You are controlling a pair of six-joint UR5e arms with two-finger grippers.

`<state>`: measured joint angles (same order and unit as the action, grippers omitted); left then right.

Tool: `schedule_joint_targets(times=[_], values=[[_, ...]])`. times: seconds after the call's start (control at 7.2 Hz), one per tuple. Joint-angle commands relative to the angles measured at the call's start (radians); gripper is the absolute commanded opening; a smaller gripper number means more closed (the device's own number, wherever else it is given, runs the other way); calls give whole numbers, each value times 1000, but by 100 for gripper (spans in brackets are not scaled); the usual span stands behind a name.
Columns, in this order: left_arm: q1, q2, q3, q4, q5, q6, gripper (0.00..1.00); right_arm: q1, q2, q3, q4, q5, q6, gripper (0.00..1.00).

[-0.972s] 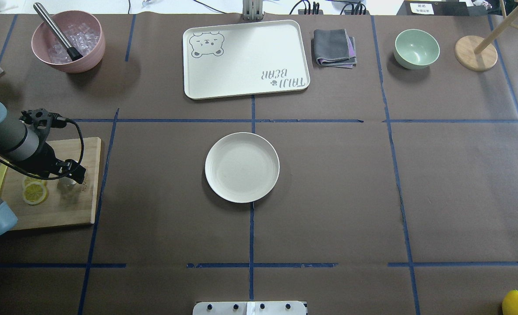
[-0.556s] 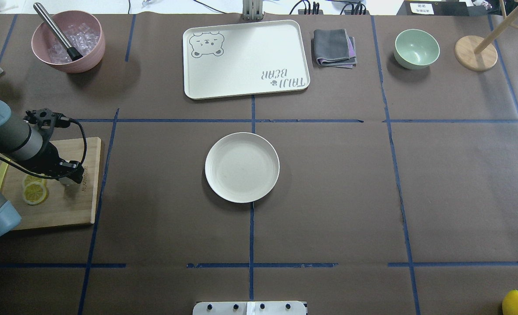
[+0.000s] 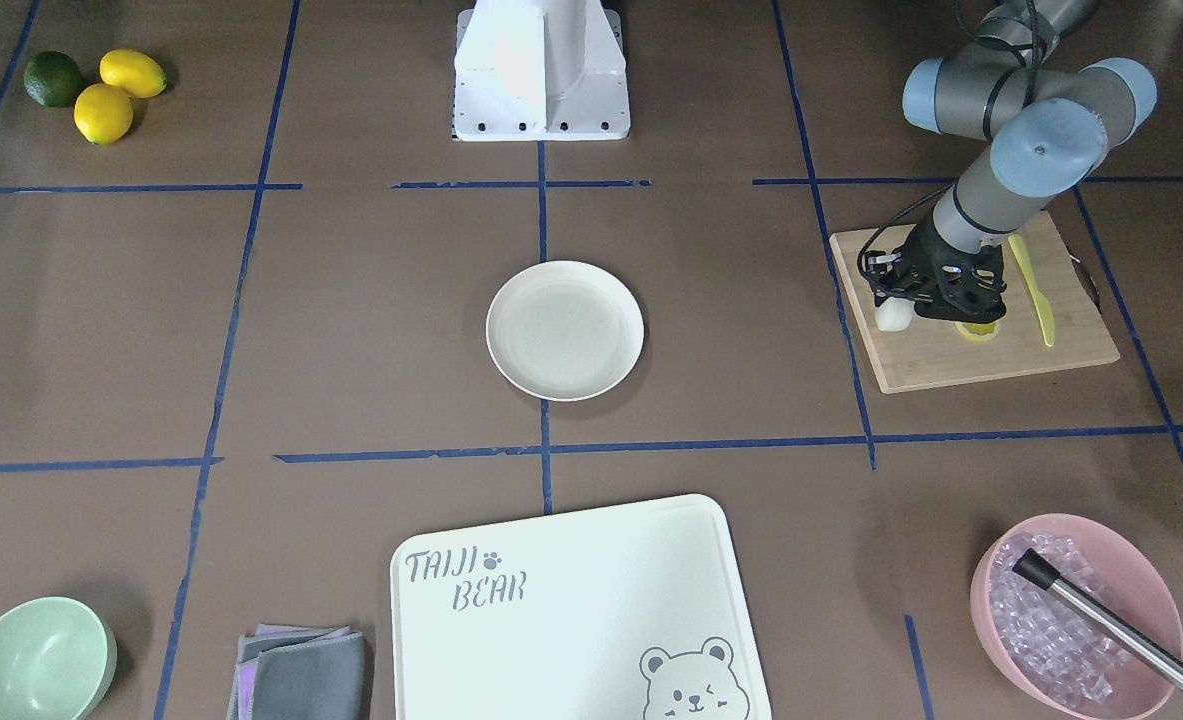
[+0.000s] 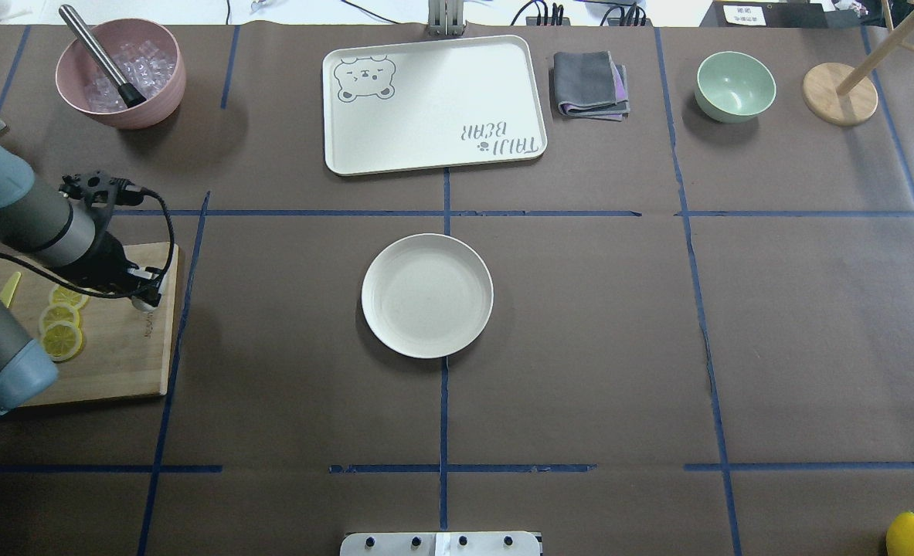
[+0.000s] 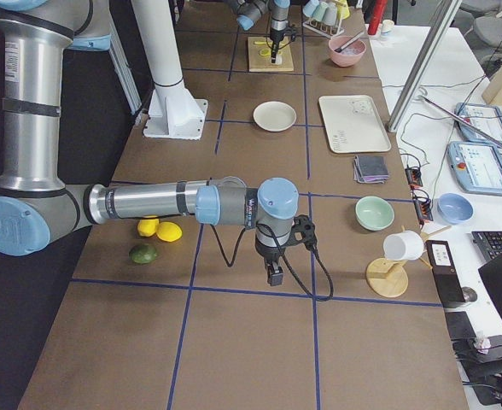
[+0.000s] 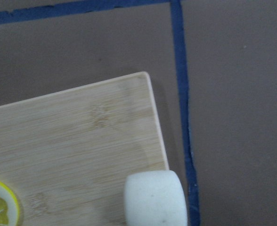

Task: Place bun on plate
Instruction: 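Lift the white bun with the left gripper and carry it over the plate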

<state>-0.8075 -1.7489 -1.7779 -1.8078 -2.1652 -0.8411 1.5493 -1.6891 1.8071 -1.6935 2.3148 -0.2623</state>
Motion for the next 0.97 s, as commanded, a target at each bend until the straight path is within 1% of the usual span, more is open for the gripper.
schedule_joint_targets(times=[0.0, 0.14, 0.28, 0.42, 0.56, 0.69, 0.83], values=[[51, -268, 11, 220, 21, -167, 29, 0, -1, 0, 0, 0, 1, 100], [144, -369, 29, 287, 98, -275, 29, 0, -1, 1, 0, 0, 2, 100], [209, -503, 122, 282, 151, -370, 29, 0, -1, 5, 0, 0, 3, 100], [249, -650, 269, 272, 159, -432, 30, 0, -1, 5, 0, 0, 3, 100], [283, -737, 404, 209, 226, -450, 32, 0, -4, 6, 0, 0, 3, 100], [310, -736, 463, 109, 246, -467, 32, 0, -4, 6, 0, 0, 3, 100], [310, -736, 474, 90, 246, -467, 42, 0, -4, 6, 0, 0, 3, 100]])
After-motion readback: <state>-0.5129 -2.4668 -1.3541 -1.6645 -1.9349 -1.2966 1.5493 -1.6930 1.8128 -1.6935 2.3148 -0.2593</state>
